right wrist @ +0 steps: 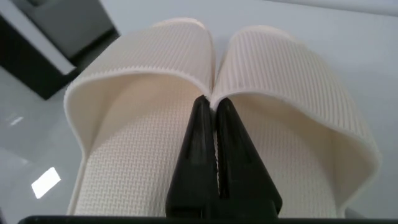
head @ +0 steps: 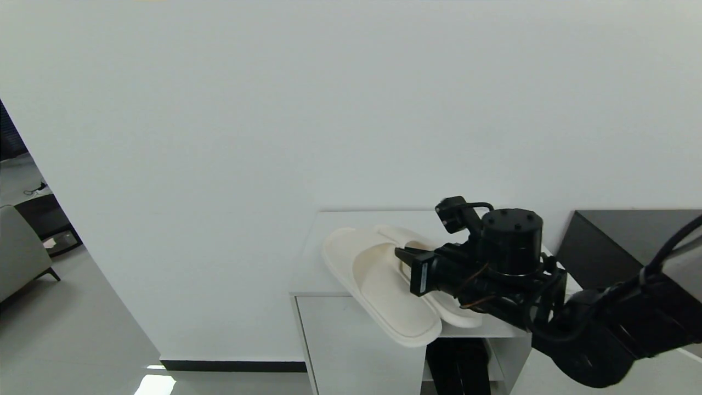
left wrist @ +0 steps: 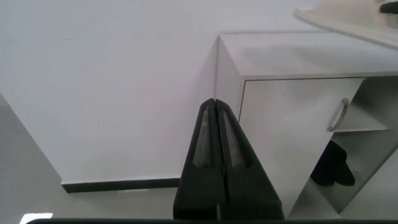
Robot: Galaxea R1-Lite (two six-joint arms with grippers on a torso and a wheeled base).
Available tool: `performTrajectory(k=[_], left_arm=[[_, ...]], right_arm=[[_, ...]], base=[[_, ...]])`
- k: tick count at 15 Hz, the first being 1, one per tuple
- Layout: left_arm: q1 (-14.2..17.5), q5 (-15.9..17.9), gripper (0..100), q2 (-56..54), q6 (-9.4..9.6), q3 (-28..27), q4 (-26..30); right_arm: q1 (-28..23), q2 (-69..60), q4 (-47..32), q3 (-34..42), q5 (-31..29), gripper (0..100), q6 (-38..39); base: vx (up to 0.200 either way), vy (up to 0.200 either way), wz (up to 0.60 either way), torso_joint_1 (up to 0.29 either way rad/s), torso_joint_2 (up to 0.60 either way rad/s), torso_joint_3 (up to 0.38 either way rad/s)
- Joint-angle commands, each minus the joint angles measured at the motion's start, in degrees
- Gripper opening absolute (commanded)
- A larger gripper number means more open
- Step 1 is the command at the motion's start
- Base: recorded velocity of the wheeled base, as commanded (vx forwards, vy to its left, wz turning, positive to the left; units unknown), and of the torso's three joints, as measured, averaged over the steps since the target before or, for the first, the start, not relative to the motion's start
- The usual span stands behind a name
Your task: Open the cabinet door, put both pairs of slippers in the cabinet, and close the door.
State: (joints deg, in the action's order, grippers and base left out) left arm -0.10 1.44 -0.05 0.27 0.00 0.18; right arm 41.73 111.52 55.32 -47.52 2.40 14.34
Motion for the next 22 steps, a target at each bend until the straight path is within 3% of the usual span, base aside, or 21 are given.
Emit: performTrajectory(k=[1, 10, 13, 16, 19, 22], left_arm=[[0.01, 0.06, 0, 0.05, 0.0, 0.0, -0.01], [0.01, 0.06, 0, 0.05, 0.0, 0.0, -0.01], [0.01, -0.03, 0, 0.05, 0.0, 0.0, -0.01], [0.01, -0.03, 0, 0.05, 0.0, 0.0, -0.01], [0.01, -0.03, 0, 0.05, 0.0, 0.0, -0.01], [0.01, -0.03, 0, 0.14, 0.0, 0.0, -0.01]], right_arm=[[-0.07, -5.7, 4.27, 7.0, 3.31, 0, 0.08], [-0.24, -5.61, 6.82, 9.2, 4.45, 0, 0.08], [-2.18, -2.71, 6.64, 5.95, 3.22, 0, 0.08], [-3.58, 1.16, 4.01, 0.41, -3.02, 0, 0.08], [-3.67, 5.55, -5.49, -9.17, -13.92, 0, 0.08], [-3.32, 8.8, -8.83, -14.44, -20.07, 0, -0.01]], base=[[0.0, 0.0, 0.0, 0.0, 0.0, 0.0], [0.0, 0.0, 0.0, 0.0, 0.0, 0.0], [0.0, 0.0, 0.0, 0.0, 0.0, 0.0], [0.0, 0.0, 0.0, 0.0, 0.0, 0.0], [0.0, 0.0, 0.0, 0.0, 0.0, 0.0], [0.0, 0.0, 0.0, 0.0, 0.0, 0.0]])
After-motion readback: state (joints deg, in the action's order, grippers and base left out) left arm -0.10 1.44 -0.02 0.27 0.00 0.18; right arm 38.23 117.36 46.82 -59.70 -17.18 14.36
